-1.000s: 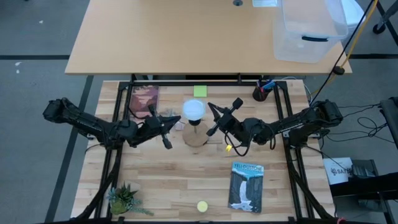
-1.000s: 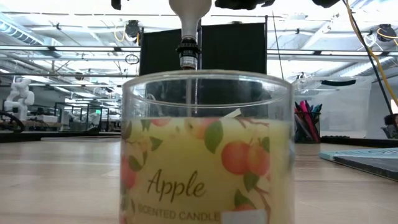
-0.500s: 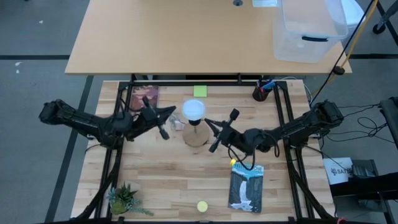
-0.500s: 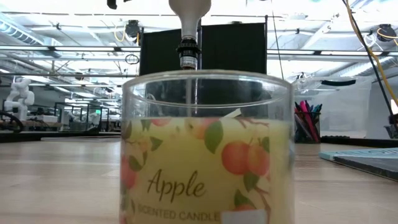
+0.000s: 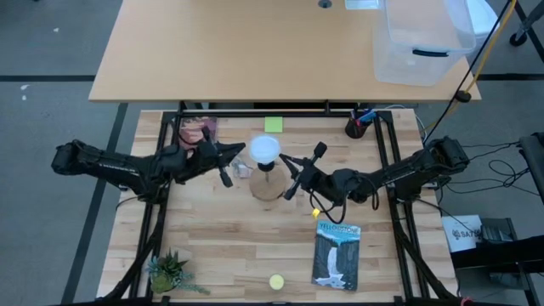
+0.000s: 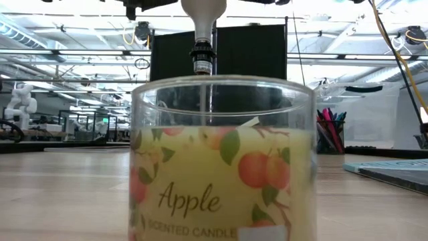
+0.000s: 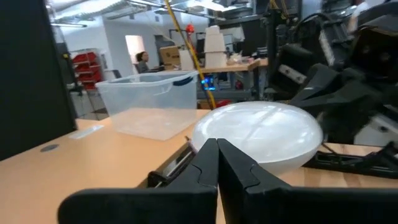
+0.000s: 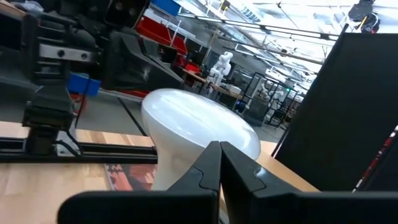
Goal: Screw lightbulb
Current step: Remove the lightbulb from the lamp
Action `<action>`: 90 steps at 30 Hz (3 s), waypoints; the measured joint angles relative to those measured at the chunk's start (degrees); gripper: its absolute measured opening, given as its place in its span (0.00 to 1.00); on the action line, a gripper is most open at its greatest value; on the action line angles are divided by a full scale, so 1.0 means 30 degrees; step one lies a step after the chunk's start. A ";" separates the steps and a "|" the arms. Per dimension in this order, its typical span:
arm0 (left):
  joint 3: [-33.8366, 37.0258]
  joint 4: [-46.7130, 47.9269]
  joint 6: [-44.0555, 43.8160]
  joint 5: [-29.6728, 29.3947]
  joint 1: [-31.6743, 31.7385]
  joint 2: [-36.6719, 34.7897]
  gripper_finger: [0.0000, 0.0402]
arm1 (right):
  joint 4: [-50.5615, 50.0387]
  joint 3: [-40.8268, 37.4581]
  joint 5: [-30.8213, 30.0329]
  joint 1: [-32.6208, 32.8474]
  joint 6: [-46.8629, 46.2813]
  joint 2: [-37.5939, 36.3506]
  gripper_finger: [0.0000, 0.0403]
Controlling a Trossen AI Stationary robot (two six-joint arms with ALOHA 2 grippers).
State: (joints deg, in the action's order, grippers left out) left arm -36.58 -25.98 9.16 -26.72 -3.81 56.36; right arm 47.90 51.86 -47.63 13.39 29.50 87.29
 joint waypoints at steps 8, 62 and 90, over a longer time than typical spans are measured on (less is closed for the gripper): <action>-0.0007 0.0190 -0.0523 0.1538 0.0625 0.0332 0.00 | -0.0015 0.0000 0.0088 -0.0352 -0.0051 0.0000 0.00; -0.0015 -0.0488 -0.0367 0.1050 -0.1182 0.0386 0.00 | -0.4995 0.0007 -0.0142 0.0629 -0.6989 0.1016 0.24; 0.3254 -0.3611 -0.1642 0.0349 -0.0235 0.0371 0.00 | -0.1880 0.0015 0.1977 -0.1106 -0.7757 0.3031 0.58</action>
State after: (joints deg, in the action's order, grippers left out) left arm -26.81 -36.81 4.23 -25.68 -4.51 57.47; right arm 42.26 51.90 -41.70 10.08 6.22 96.38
